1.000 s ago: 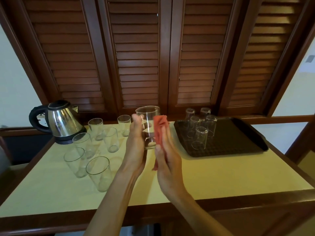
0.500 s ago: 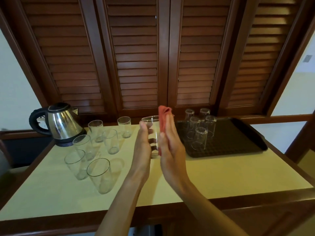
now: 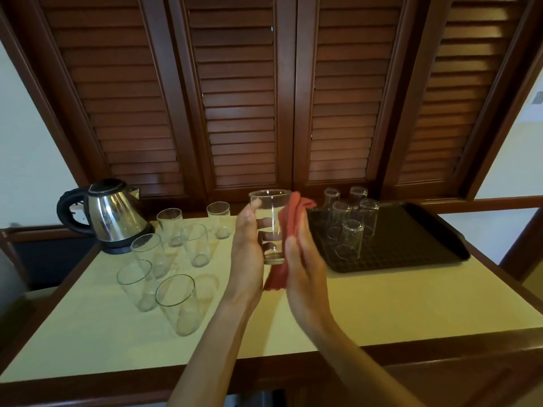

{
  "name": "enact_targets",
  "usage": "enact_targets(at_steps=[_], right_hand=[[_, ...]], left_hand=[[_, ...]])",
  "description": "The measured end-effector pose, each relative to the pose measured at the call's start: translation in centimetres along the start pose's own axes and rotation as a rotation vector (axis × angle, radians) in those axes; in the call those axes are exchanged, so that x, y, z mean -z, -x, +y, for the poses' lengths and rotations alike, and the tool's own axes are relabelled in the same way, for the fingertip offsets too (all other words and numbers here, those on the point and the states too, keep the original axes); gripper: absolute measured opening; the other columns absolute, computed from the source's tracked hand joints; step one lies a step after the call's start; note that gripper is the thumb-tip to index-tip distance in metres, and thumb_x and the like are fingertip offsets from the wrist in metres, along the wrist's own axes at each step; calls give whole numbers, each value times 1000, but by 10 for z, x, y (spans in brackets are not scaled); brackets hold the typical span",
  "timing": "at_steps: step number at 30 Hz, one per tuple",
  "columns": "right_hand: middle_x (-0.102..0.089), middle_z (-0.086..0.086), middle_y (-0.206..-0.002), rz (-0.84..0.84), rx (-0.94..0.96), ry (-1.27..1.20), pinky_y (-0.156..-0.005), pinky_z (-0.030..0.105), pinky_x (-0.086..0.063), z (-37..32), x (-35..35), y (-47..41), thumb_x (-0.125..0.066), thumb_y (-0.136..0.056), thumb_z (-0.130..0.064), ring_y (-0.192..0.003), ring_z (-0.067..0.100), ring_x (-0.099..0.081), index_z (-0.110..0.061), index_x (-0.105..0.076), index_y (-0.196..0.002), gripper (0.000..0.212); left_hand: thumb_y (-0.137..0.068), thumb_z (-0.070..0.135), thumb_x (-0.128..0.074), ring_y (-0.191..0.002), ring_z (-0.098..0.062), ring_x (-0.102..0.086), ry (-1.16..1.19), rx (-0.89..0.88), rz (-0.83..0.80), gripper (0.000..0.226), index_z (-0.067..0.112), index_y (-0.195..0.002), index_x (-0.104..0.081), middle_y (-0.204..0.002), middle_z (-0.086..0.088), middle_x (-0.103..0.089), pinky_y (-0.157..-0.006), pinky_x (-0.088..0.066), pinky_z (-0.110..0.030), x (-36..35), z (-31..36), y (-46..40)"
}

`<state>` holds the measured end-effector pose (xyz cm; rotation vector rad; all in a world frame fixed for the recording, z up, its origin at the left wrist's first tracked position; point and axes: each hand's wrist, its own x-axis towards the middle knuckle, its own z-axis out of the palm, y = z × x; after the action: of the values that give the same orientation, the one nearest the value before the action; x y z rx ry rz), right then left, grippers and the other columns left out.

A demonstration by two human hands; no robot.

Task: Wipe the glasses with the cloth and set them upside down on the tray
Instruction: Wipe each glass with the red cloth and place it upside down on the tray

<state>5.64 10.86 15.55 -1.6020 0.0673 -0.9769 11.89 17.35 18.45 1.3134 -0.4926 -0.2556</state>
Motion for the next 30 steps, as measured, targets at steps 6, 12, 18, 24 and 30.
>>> enact_targets(at_steps=[6, 12, 18, 24, 30], right_hand=[[-12, -22, -167, -61, 125, 291, -127, 35, -13, -2, -4, 1, -30, -106, -44, -156, 10, -11, -35, -14, -158, 55], [-33, -9, -163, 16, -16, 151, -123, 46, -29, -7, 14, -22, -34, -106, -39, -150, 9, -31, -26, -23, -160, 57], [-38, -4, -161, -112, 6, 121, -118, 56, -34, 11, 9, 10, -33, -107, -37, -143, 22, -42, -30, -24, -159, 54], [-16, -11, -167, -152, 175, 393, -127, 31, -10, -9, 0, 2, -30, -108, -33, -156, 9, -6, -23, -21, -158, 51], [-26, -6, -166, -32, -60, 127, -123, 40, -31, -2, 3, -11, -34, -106, -45, -152, 10, -27, -34, -18, -159, 56]], left_hand=[[-102, 72, -24, -115, -18, -72, 12, 91, -69, 64, 35, -127, -70, -121, 0, -77, -91, -58, -38, -1, 3, -2], [-97, 71, -47, -119, -22, -68, -14, 111, -127, 58, 30, -134, -66, -125, -7, -70, -101, -57, -50, -4, -4, 11], [-102, 54, -41, -109, -16, -74, 72, 38, 72, 53, 16, -121, -72, -114, -5, -78, -100, -57, -42, -2, -1, 5], [-103, 63, -32, -117, -24, -72, 192, 194, 49, 63, 26, -103, -82, -112, -7, -80, -102, -53, -41, -1, -3, 6], [-100, 64, -30, -108, -21, -75, 169, 161, 15, 68, 16, -128, -70, -113, -7, -79, -88, -58, -39, 6, -10, 7]])
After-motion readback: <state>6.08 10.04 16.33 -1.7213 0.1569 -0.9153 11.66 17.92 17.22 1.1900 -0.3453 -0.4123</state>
